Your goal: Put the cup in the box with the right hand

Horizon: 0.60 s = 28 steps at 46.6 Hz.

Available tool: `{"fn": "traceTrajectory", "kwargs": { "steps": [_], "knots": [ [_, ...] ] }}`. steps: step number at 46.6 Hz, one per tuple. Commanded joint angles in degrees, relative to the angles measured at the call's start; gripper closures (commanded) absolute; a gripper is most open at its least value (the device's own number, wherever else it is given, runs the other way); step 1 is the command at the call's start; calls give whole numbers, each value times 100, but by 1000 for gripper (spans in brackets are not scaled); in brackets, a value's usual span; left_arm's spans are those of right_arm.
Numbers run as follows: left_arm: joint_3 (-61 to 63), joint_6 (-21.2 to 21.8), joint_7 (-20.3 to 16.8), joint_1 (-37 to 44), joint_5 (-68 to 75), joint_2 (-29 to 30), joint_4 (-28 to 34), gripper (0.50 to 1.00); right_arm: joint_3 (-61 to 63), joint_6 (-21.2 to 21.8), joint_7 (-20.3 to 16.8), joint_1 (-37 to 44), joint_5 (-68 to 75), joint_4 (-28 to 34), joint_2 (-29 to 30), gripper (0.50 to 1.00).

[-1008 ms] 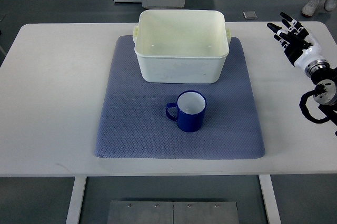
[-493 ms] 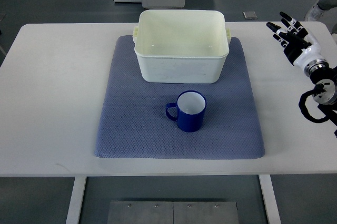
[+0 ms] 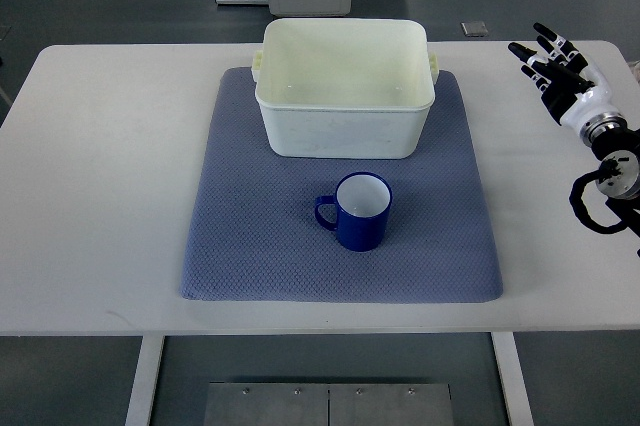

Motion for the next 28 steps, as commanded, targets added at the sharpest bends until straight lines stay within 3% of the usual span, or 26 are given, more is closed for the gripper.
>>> {"fn": "traceTrajectory", "kwargs": {
  "steps": [1, 28],
  "knots": [
    [0, 0, 1, 4, 1, 0, 0, 500, 4, 0, 0, 14, 1, 0, 4, 500],
    [0, 0, 1, 4, 1, 0, 0, 500, -13, -26, -18, 41, -8, -35, 48, 500]
  ]
}}
